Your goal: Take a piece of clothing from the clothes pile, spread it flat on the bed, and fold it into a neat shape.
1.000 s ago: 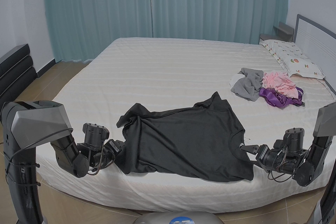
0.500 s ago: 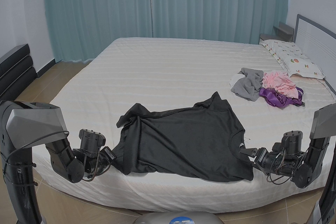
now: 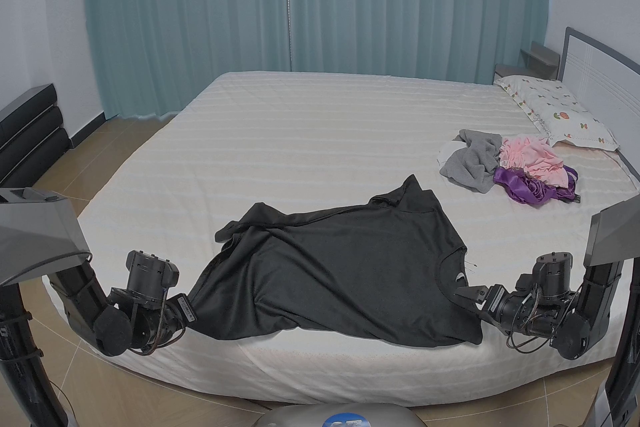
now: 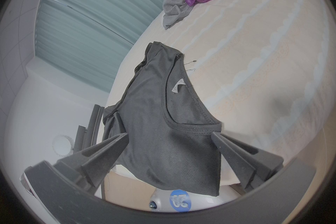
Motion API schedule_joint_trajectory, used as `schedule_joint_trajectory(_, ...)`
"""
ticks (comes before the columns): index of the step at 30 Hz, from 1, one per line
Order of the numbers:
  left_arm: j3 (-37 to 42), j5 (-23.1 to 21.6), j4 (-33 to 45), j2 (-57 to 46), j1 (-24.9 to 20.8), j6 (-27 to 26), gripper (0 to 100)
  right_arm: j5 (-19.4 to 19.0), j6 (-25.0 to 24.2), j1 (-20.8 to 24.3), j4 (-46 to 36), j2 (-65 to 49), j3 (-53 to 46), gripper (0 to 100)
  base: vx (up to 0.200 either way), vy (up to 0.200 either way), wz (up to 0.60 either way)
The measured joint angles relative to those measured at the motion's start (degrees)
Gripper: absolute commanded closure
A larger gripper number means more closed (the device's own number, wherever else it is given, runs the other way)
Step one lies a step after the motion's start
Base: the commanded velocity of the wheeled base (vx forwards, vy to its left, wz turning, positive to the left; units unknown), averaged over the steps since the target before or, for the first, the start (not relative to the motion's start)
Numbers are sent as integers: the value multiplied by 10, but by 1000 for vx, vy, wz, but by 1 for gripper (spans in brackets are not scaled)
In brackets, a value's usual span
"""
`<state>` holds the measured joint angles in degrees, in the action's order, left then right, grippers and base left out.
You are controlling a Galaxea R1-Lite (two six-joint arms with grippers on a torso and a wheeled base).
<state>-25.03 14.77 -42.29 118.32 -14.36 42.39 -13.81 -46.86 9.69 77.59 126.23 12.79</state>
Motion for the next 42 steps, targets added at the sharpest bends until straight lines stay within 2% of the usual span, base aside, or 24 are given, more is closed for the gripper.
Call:
schedule_joint_trajectory(11, 13, 46, 38, -19, 37, -82, 100, 18, 66, -17, 2, 24, -1, 0, 0, 0, 0)
schedule_joint_trajectory(19, 15, 42, 35, -18, 51, -85, 100, 20, 75, -13, 27, 50, -3, 0, 0, 0, 0)
schedule_joint_trajectory(20, 15, 41, 34, -17, 51, -84, 100, 20, 75, -12, 28, 52, -4, 100, 0, 0, 0)
schedule_joint_trajectory(31, 9, 1, -13, -6, 52, -66, 100, 14, 66, -13, 31, 46, 5, 100, 0, 0, 0)
schedule_joint_trajectory(34, 9, -33, -22, 0, 54, -64, 100, 14, 55, -14, 34, 41, 18, 100, 0, 0, 0)
schedule_joint_trajectory(36, 9, -55, -24, 4, 59, -63, 100, 16, 40, -14, 34, 37, 31, 100, 0, 0, 0)
schedule_joint_trajectory(42, 6, -68, -27, 13, 70, -60, 100, 19, 25, -23, 29, 33, 93, 100, 0, 0, 0)
